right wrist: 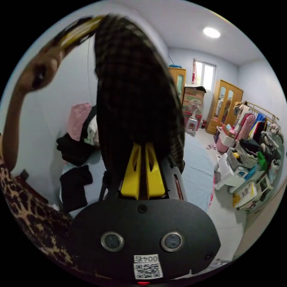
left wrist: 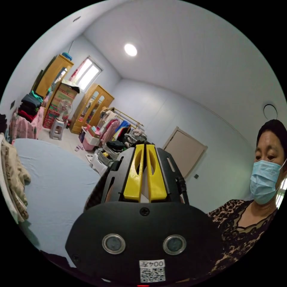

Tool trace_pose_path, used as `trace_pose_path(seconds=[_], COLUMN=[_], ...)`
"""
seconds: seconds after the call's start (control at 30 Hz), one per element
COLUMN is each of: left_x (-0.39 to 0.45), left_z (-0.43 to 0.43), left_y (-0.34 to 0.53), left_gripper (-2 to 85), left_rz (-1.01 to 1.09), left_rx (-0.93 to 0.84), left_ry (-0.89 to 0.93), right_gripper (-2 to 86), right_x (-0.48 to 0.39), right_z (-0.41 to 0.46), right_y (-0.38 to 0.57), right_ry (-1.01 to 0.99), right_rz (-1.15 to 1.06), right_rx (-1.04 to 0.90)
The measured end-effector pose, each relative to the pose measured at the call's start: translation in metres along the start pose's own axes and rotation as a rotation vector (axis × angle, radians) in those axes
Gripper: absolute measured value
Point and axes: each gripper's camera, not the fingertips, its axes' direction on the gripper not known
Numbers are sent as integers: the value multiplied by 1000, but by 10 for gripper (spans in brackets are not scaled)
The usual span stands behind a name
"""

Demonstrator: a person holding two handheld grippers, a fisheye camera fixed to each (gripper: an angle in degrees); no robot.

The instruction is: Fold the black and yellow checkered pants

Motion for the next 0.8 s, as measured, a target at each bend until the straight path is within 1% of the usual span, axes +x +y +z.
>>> trace_pose_path(seconds=[0.13, 0.23, 0.27, 0.3, 0.37, 0.4, 0.43, 0.5, 0.6, 0.73, 0.8], left_x=[4, 20, 31, 48, 82, 107, 119, 160, 182, 162, 124], left_z=[-47, -83, -99, -115, -138, -151, -158, -179, -189, -171, -138], left_y=[1, 6, 6, 5, 0, -5, -7, -18, -34, -62, -85], left_gripper=[9, 10, 10, 10, 10, 11, 11, 11, 11, 14, 18], left_rz=[24, 48, 56, 89, 190, 269, 304, 420, 498, 501, 452], left_rx=[25, 58, 83, 113, 144, 160, 170, 216, 270, 288, 262], left_ry=[-52, -39, -10, 22, 46, 50, 46, 9, -6, -31, -44], right_gripper=[4, -1, -2, -2, -3, -3, -3, -3, -4, -3, -2], right_x=[36, 61, 68, 71, 66, 59, 55, 39, 26, 34, 50], right_z=[-53, -105, -127, -150, -183, -204, -214, -247, -268, -259, -230], right_y=[-6, -16, -20, -26, -40, -50, -56, -78, -103, -132, -155], right_ry=[-136, -316, -414, -503, -573, -582, -584, -598, -590, -555, -480], right_rz=[72, 141, 156, 142, 75, 14, -16, -129, -216, -204, -157], right_rx=[86, 201, 270, 343, 420, 455, 471, 520, 564, 589, 561])
